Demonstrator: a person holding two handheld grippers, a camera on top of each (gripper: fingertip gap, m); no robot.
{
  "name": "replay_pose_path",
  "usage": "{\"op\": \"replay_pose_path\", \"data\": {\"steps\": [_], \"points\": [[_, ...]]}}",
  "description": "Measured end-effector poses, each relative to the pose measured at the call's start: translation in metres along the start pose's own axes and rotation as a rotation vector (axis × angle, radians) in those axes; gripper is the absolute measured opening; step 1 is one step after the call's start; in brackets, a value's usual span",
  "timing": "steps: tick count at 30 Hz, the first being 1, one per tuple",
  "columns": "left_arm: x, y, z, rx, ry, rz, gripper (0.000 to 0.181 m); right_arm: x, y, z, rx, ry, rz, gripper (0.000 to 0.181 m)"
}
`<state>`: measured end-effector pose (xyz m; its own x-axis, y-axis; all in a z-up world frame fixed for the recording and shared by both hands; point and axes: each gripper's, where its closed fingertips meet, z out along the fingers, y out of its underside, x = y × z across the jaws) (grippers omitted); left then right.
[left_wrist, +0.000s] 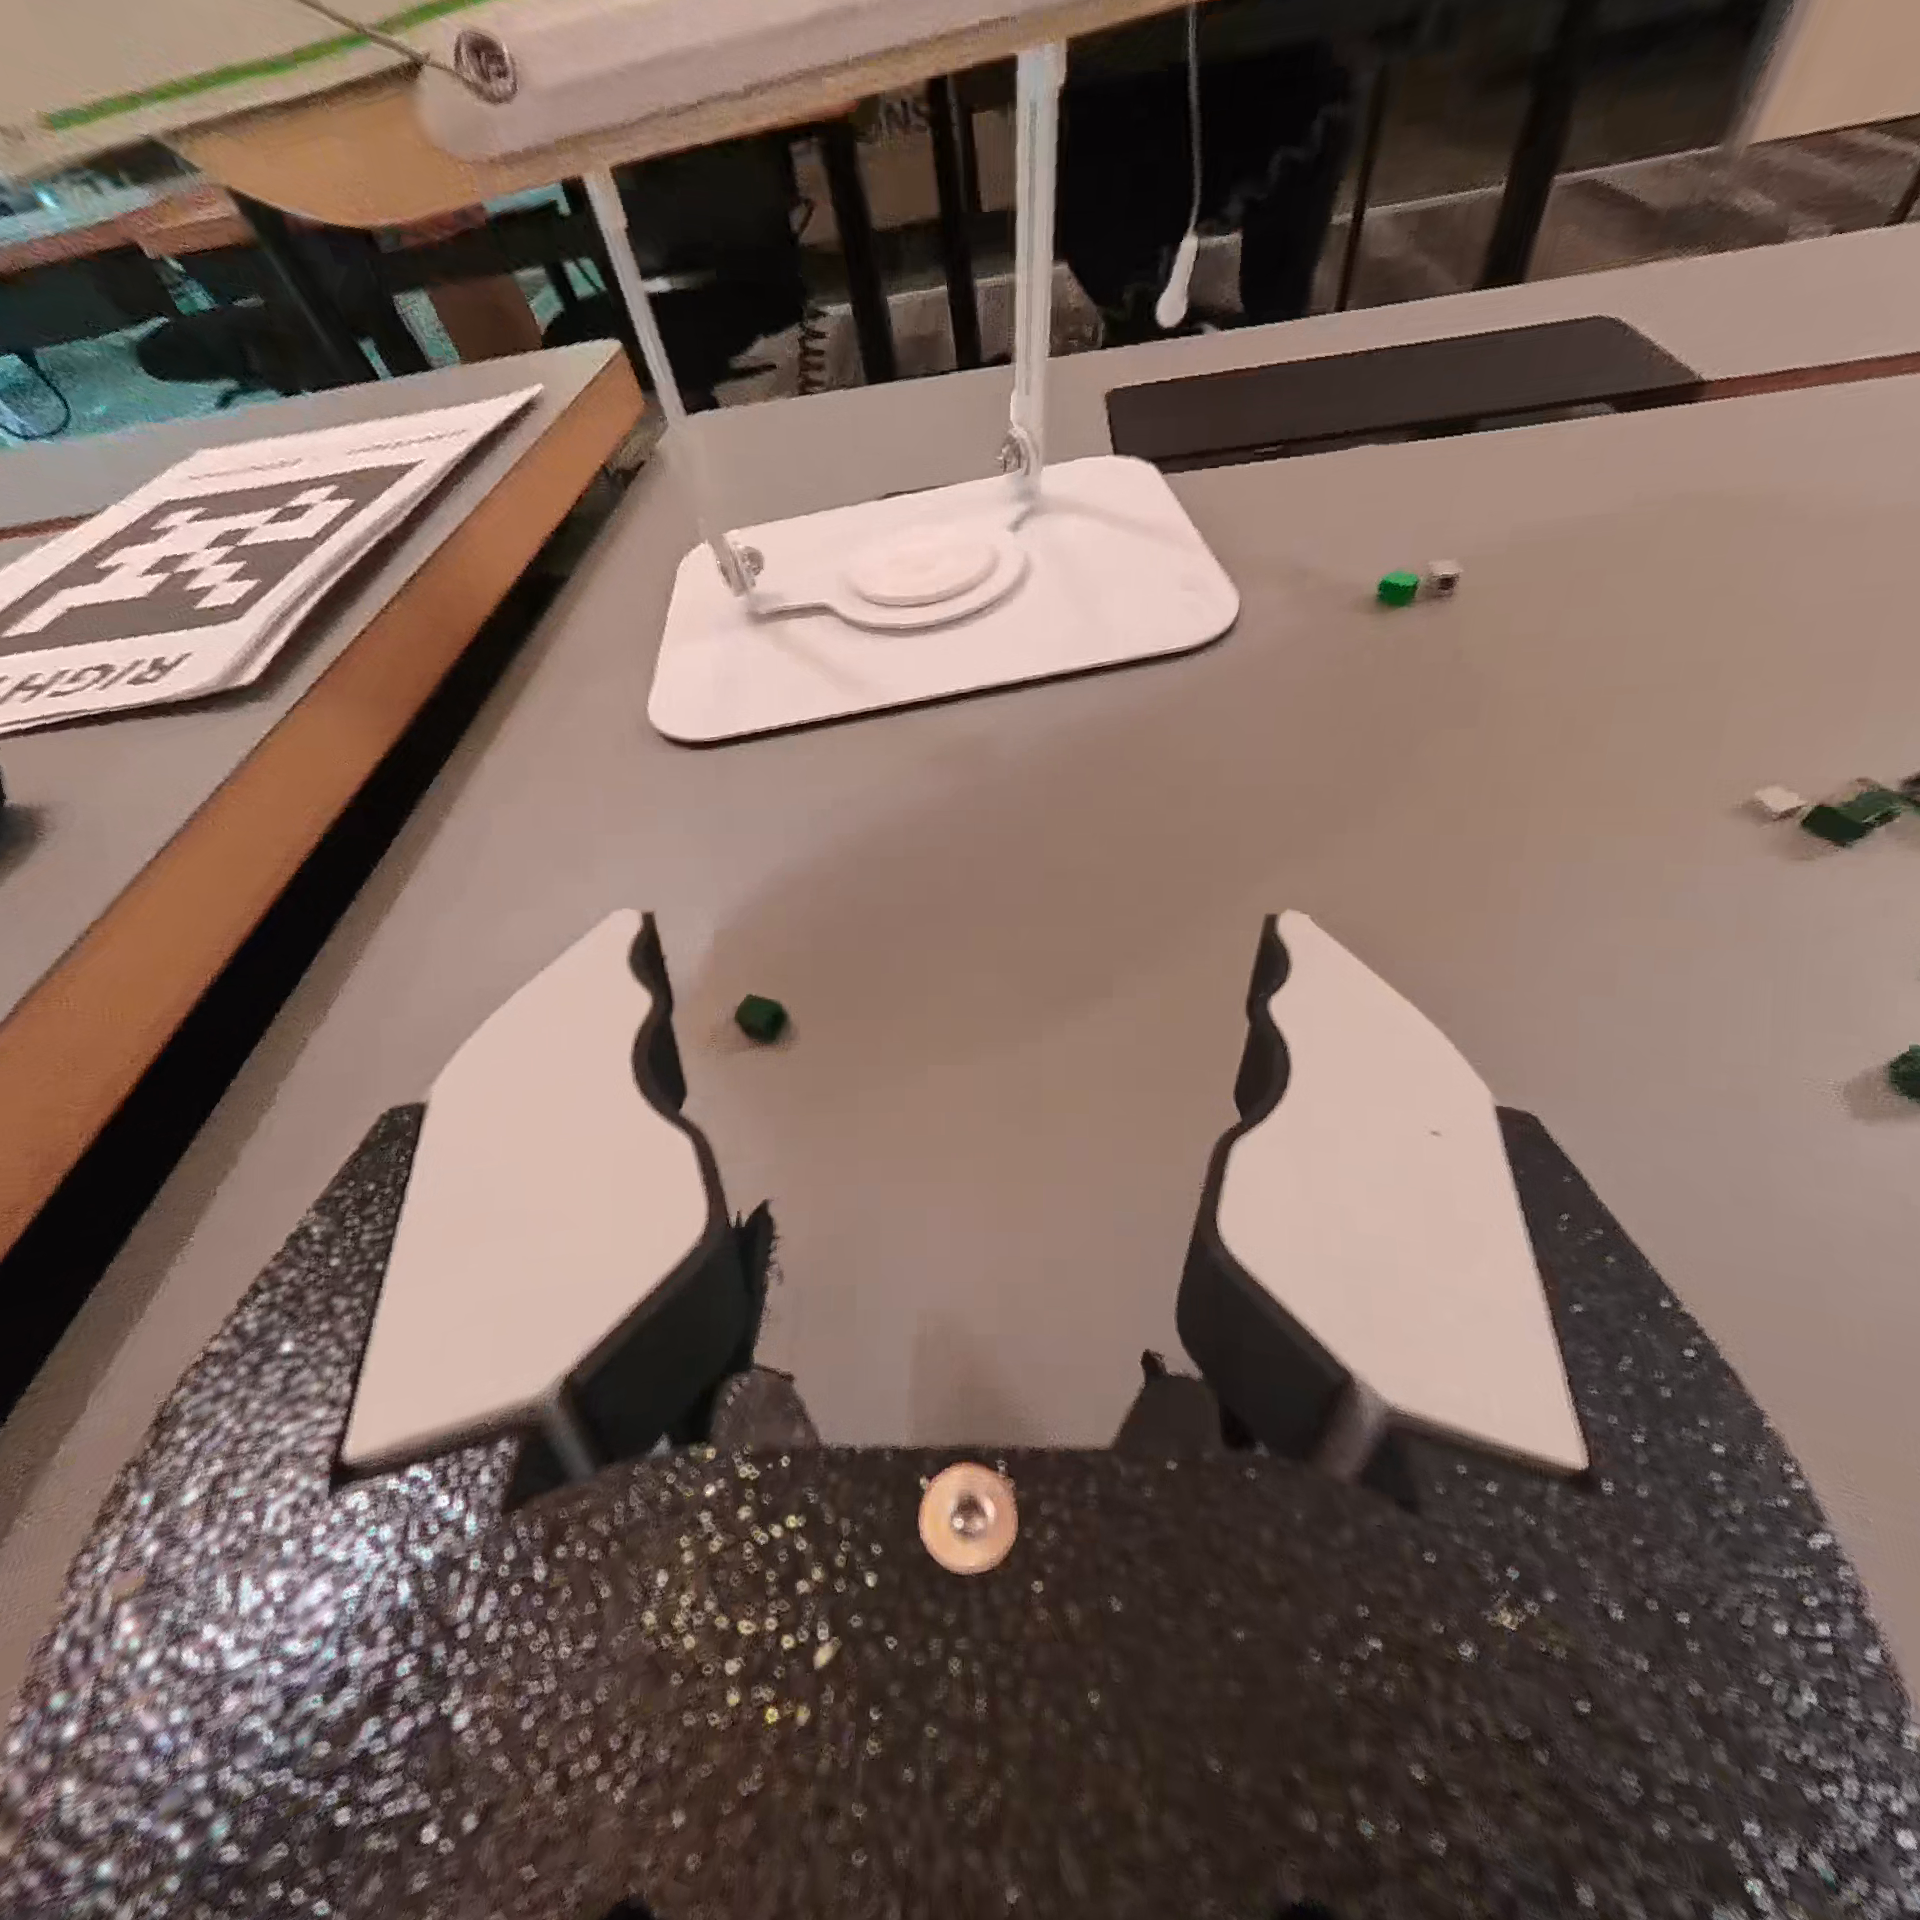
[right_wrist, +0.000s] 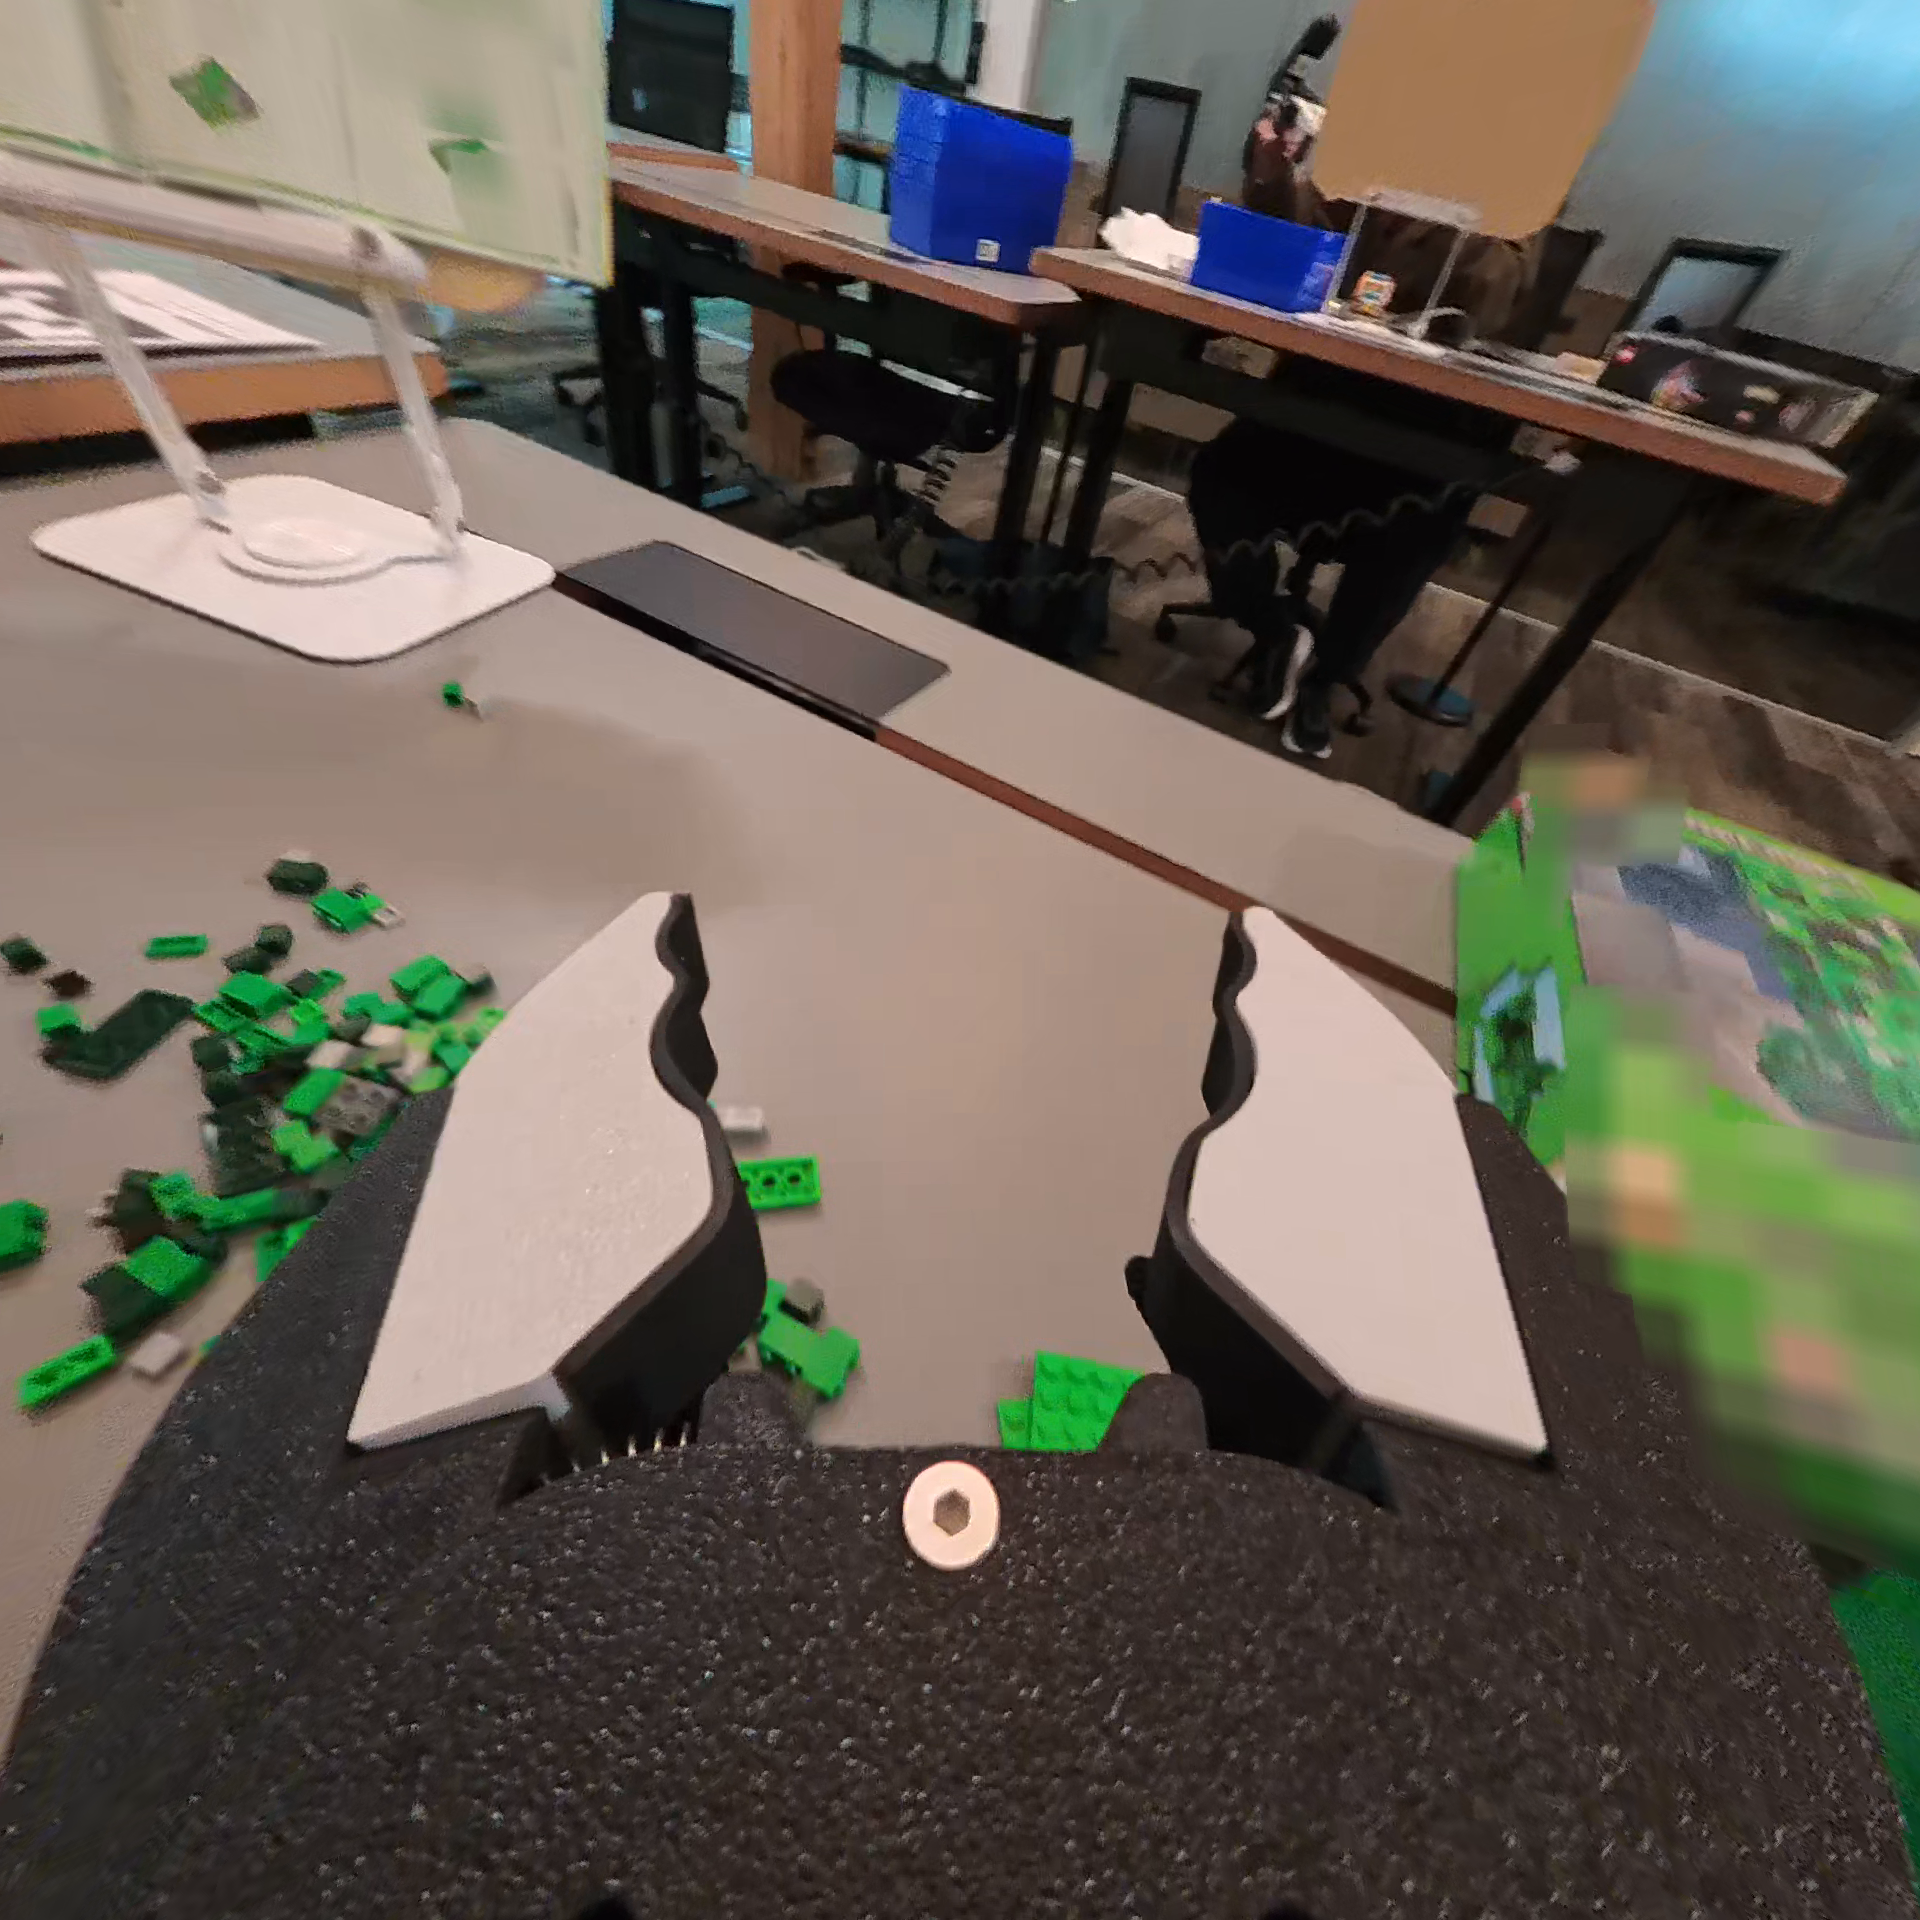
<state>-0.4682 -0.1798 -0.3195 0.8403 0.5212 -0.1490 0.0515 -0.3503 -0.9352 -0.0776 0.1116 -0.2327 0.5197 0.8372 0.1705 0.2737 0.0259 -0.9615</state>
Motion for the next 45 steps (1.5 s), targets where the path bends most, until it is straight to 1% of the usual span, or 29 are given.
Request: {"op": "replay_pose_path", "data": {"steps": [3, 5, 8, 11, 16, 23, 28, 33, 34, 36, 37, 39, 41, 42, 43, 45], "points": [[0.006, 0.006, 0.002, 0.007, 0.030, -0.031, 0.106, 0.013, 0.035, -0.009, 0.014, 0.093, 0.049, 0.093], [0.006, 0.003, 0.002, 0.026, 0.029, -0.043, 0.106, 0.021, 0.051, -0.013, 0.032, 0.133, 0.083, 0.089], [0.005, 0.000, 0.002, 0.051, 0.031, -0.055, 0.104, 0.031, 0.059, -0.015, 0.043, 0.148, 0.110, 0.086], [0.006, 0.000, 0.004, 0.044, 0.041, -0.062, 0.103, 0.032, 0.068, -0.012, 0.020, 0.120, 0.152, 0.085], [0.007, 0.000, 0.004, 0.043, 0.040, -0.049, 0.101, 0.032, 0.067, -0.014, 0.031, 0.095, 0.164, 0.084], [0.008, 0.000, 0.005, 0.044, 0.044, -0.045, 0.098, 0.026, 0.063, -0.015, 0.042, 0.064, 0.122, 0.077], [0.010, 0.001, 0.005, 0.037, 0.039, -0.014, 0.096, 0.030, 0.072, -0.013, 0.011, 0.095, 0.082, 0.073], [0.012, 0.001, 0.006, 0.037, 0.038, 0.002, 0.095, 0.040, 0.077, -0.014, 0.051, 0.134, 0.118, 0.065], [0.012, 0.001, 0.006, 0.037, 0.039, 0.003, 0.094, 0.042, 0.078, -0.013, 0.062, 0.133, 0.132, 0.060], [0.013, 0.000, 0.006, 0.041, 0.044, 0.008, 0.091, 0.042, 0.074, -0.015, 0.097, 0.119, 0.144, 0.040], [0.014, -0.001, 0.006, 0.046, 0.051, 0.010, 0.088, 0.042, 0.071, -0.017, 0.123, 0.117, 0.151, 0.035], [0.019, -0.007, 0.001, 0.098, 0.086, 0.001, 0.076, 0.041, 0.066, -0.020, 0.153, 0.110, 0.154, 0.024], [0.023, -0.015, -0.004, 0.157, 0.134, -0.051, 0.066, 0.042, 0.065, -0.021, 0.147, 0.132, 0.137, 0.014], [0.024, -0.017, -0.006, 0.174, 0.155, -0.087, 0.062, 0.043, 0.065, -0.022, 0.134, 0.150, 0.115, 0.004], [0.023, -0.018, -0.008, 0.186, 0.170, -0.120, 0.058, 0.043, 0.066, -0.022, 0.119, 0.161, 0.086, 0.000], [0.019, -0.019, -0.009, 0.197, 0.177, -0.156, 0.047, 0.034, 0.065, -0.022, 0.098, 0.134, 0.001, 0.000]]}}
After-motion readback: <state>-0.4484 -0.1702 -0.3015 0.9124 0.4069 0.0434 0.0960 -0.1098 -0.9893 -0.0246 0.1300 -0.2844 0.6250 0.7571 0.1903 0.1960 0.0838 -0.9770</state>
